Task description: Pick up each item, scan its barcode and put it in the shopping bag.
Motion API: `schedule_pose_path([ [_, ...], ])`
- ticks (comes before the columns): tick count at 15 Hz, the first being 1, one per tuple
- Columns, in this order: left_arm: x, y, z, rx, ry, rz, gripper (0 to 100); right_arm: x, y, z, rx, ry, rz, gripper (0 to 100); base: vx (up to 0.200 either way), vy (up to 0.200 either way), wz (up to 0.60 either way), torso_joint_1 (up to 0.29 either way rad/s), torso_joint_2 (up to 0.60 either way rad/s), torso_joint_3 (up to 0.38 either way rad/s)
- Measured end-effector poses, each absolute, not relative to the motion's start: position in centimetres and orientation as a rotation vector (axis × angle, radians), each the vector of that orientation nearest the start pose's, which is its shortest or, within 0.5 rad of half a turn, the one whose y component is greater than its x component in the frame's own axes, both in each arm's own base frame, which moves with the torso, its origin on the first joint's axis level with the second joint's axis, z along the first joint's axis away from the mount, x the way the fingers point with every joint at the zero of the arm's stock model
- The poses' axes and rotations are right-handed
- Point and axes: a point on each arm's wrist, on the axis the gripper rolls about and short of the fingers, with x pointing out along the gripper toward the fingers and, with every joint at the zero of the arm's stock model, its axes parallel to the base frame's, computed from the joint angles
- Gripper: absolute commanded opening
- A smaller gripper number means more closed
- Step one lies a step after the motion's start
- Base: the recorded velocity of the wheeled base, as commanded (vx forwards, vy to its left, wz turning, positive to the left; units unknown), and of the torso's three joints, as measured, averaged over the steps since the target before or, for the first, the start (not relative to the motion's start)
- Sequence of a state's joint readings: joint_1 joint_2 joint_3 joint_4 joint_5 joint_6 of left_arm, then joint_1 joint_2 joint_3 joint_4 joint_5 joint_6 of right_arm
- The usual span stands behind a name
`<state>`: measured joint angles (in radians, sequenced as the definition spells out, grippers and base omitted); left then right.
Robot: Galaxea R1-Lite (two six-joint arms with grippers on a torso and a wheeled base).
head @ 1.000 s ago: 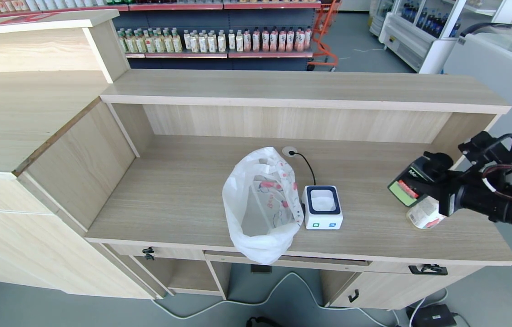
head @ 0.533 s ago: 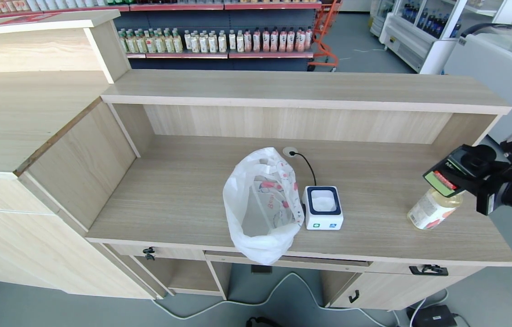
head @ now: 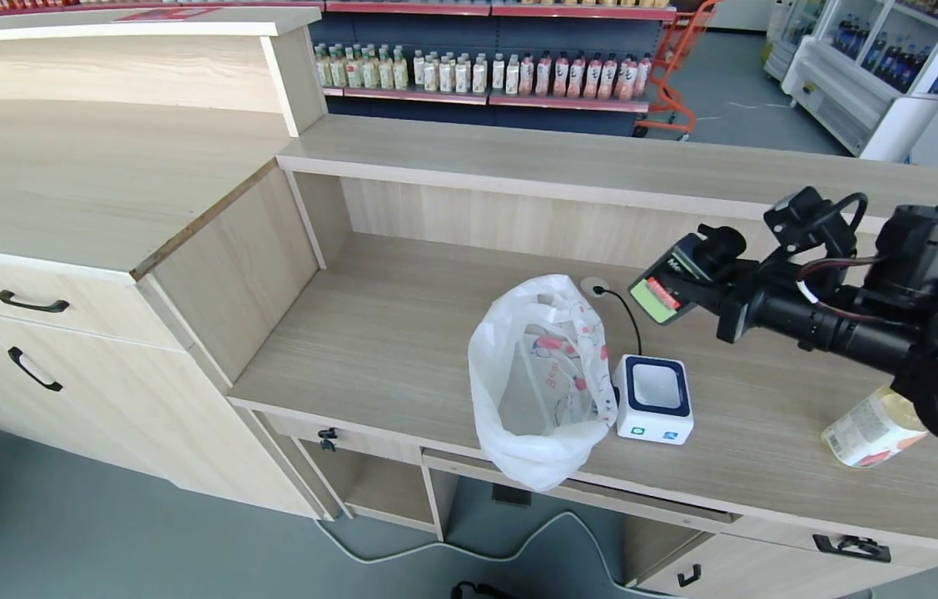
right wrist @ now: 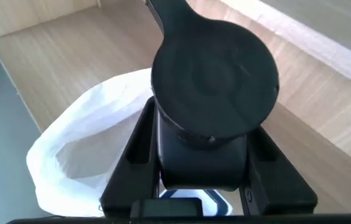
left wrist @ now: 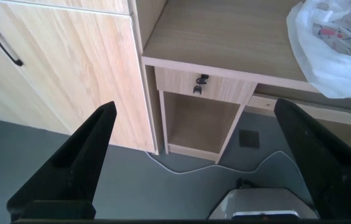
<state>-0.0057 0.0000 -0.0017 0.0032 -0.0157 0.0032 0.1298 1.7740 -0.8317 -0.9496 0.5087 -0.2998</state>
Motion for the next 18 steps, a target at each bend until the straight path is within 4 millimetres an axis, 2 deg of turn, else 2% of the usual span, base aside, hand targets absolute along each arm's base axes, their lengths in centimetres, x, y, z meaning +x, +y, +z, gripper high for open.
schedule_pose_path([
  [3, -2.3, 0.0, 7.6, 0.003, 0.002, -0.021, 100, 35.1, 8.3, 15.8, -0.229, -0.013, 0.714, 0, 0.0, 0.0, 0.0, 0.0, 0.0, 0.0],
  [5, -2.3, 0.0, 7.6, 0.003, 0.001, -0.022, 100, 36.4, 9.9, 13.5, -0.207, 0.031, 0.754, 0, 0.0, 0.0, 0.0, 0.0, 0.0, 0.0],
  [10, -2.3, 0.0, 7.6, 0.003, 0.002, -0.022, 100, 37.8, 11.4, 8.8, -0.252, 0.096, 0.791, 0, 0.0, 0.0, 0.0, 0.0, 0.0, 0.0],
  [14, -2.3, 0.0, 7.6, 0.003, 0.001, -0.022, 100, 38.5, 12.0, 6.6, -0.274, 0.13, 0.807, 0, 0.0, 0.0, 0.0, 0.0, 0.0, 0.0],
  [18, -2.3, 0.0, 7.6, 0.003, 0.002, -0.022, 100, 38.3, 13.0, 5.6, -0.287, 0.15, 0.836, 0, 0.0, 0.0, 0.0, 0.0, 0.0, 0.0],
])
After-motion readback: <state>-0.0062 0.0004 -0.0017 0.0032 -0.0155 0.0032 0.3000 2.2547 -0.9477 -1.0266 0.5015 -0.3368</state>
